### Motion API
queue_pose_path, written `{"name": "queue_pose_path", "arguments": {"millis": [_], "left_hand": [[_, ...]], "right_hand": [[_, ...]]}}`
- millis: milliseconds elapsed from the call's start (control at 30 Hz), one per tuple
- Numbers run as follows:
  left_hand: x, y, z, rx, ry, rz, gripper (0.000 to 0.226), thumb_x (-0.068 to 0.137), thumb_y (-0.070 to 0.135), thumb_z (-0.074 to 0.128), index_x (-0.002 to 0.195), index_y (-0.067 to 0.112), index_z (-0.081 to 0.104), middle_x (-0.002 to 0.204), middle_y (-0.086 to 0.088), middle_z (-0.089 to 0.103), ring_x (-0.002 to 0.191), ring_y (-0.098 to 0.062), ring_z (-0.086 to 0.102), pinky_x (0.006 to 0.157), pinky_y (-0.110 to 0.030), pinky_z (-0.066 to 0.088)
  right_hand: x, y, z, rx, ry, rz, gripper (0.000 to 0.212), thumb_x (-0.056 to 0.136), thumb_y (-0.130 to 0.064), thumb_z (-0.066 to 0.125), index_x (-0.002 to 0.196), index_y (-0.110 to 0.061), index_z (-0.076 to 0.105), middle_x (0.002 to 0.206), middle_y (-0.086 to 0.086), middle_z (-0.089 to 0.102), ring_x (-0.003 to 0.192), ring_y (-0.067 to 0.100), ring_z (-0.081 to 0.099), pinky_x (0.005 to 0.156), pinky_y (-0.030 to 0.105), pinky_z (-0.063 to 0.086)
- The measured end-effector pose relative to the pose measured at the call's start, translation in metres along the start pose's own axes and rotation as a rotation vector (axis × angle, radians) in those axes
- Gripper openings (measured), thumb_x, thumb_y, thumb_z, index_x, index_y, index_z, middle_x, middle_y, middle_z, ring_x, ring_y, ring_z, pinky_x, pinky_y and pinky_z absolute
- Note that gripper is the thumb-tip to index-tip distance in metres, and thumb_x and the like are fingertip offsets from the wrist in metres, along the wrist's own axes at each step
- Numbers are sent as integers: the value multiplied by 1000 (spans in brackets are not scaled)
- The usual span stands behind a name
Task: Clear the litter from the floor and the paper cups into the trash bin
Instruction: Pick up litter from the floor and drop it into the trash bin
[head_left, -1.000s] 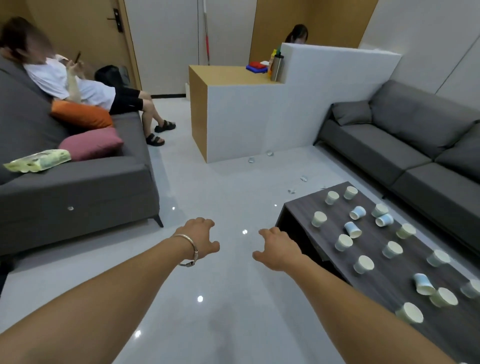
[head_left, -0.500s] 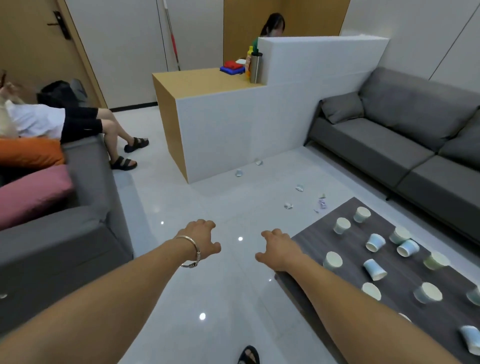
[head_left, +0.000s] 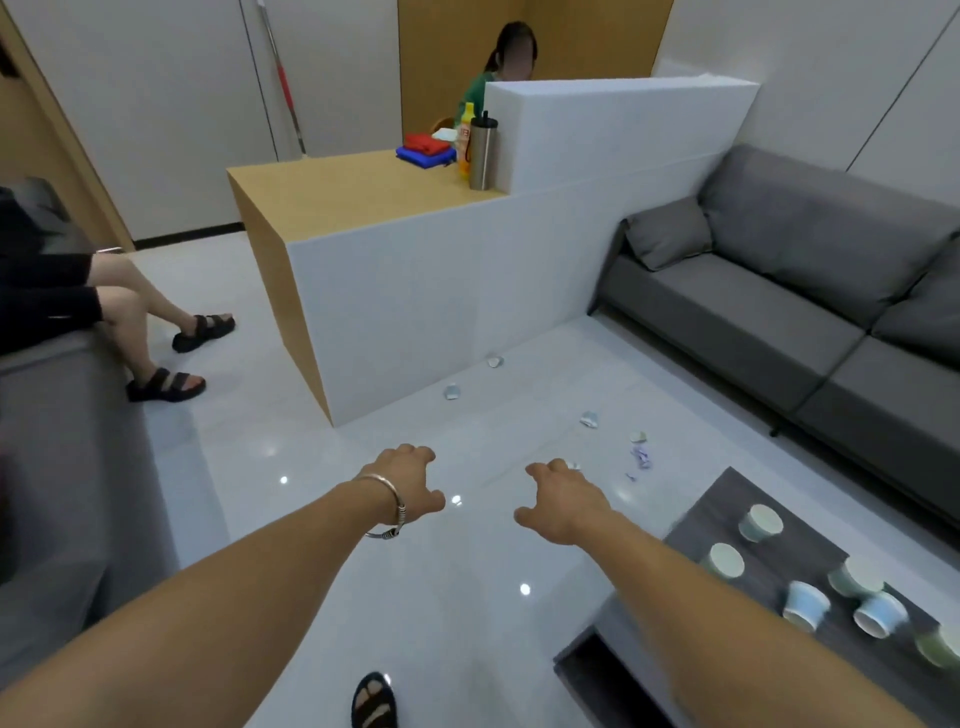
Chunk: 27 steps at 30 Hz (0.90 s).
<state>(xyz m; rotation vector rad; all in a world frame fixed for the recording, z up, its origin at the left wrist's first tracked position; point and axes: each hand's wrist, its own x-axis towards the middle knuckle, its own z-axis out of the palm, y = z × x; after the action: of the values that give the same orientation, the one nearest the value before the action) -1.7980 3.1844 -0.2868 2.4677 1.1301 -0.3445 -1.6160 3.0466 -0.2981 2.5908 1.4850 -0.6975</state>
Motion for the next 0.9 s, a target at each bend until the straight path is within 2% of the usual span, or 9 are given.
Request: {"name": "queue_pose_path", "arguments": {"millis": [233, 467, 733, 900], "left_hand": [[148, -23, -75, 20, -15, 74, 70, 84, 46, 55, 144, 21, 31, 144, -4, 38, 129, -24, 39, 102, -39, 40], [278, -25, -99, 52, -113, 94, 68, 84, 45, 54, 144, 20, 31, 143, -4, 39, 127, -24, 41, 101, -39, 41], [437, -14, -130, 25, -194, -27, 70, 84, 47, 55, 144, 20, 31, 143, -6, 39, 127, -25, 41, 102, -37, 39], [521, -2, -160, -86, -168, -67, 70, 83, 45, 57, 144, 22, 30, 142, -6, 40, 126, -25, 42, 100, -35, 39]], "right_hand": [[120, -5, -59, 54, 38, 116, 71, 90, -50, 54, 150, -21, 28, 146, 6, 35, 131, 28, 40, 100, 40, 41], [238, 16, -87, 80, -69, 153, 73, 91, -50, 53, 151, -20, 25, 147, 7, 33, 132, 29, 39, 103, 42, 41], [414, 62, -148, 56, -144, 82, 73, 91, -49, 54, 151, -20, 25, 146, 7, 34, 131, 29, 39, 101, 40, 40], [511, 90, -204, 6, -139, 63, 70, 91, -48, 54, 149, -19, 29, 143, 7, 37, 128, 28, 41, 98, 39, 41]]}}
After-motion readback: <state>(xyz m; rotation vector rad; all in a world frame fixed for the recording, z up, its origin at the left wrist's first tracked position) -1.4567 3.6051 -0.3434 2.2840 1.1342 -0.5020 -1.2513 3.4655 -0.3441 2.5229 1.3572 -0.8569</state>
